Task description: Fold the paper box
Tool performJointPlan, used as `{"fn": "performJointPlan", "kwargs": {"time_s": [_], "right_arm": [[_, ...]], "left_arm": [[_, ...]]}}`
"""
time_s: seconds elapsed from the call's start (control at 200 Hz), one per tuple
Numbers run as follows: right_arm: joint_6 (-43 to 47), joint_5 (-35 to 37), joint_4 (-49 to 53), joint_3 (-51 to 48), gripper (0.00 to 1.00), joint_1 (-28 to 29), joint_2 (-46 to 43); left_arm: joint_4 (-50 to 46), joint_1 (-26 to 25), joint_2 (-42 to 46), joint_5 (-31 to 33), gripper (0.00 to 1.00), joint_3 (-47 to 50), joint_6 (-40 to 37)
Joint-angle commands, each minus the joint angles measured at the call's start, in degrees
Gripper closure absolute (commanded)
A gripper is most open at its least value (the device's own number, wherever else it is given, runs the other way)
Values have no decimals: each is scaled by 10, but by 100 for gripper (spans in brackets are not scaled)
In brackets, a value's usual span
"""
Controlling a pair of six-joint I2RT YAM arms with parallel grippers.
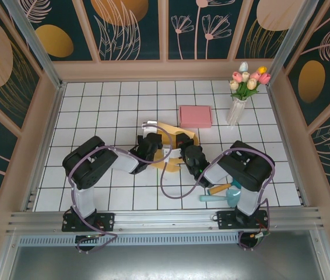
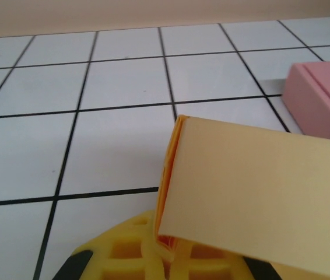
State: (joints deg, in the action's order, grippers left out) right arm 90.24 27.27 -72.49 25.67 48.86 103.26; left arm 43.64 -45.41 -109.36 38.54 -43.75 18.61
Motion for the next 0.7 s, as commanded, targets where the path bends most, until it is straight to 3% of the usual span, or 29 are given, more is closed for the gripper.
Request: {"fn": "performJointPlan", "kwargs": {"time_s": [0.0,0.065,0.135,0.275,0.39,0.475,0.696], "right_arm": [[-22,-13,134,-34,100,4,4],[-27,-14,133,-34,100,3,3],[-31,-15,134,-34,100,4,4],[-46,-20,138,-32,100,4,7],[-53,-22,133,-29,100,4,16],[-58,-23,130,-28,100,4,23],[-67,-24,131,-29,100,2,29]], "left_arm": [[-100,41,-18,221,100,-6,63],[-97,41,-18,207,100,-7,56],[-63,41,-15,148,100,0,28],[-14,41,-4,23,84,15,5],[-9,41,6,-15,82,15,28],[1,41,12,-47,67,17,38],[34,41,44,-97,58,46,46]]}}
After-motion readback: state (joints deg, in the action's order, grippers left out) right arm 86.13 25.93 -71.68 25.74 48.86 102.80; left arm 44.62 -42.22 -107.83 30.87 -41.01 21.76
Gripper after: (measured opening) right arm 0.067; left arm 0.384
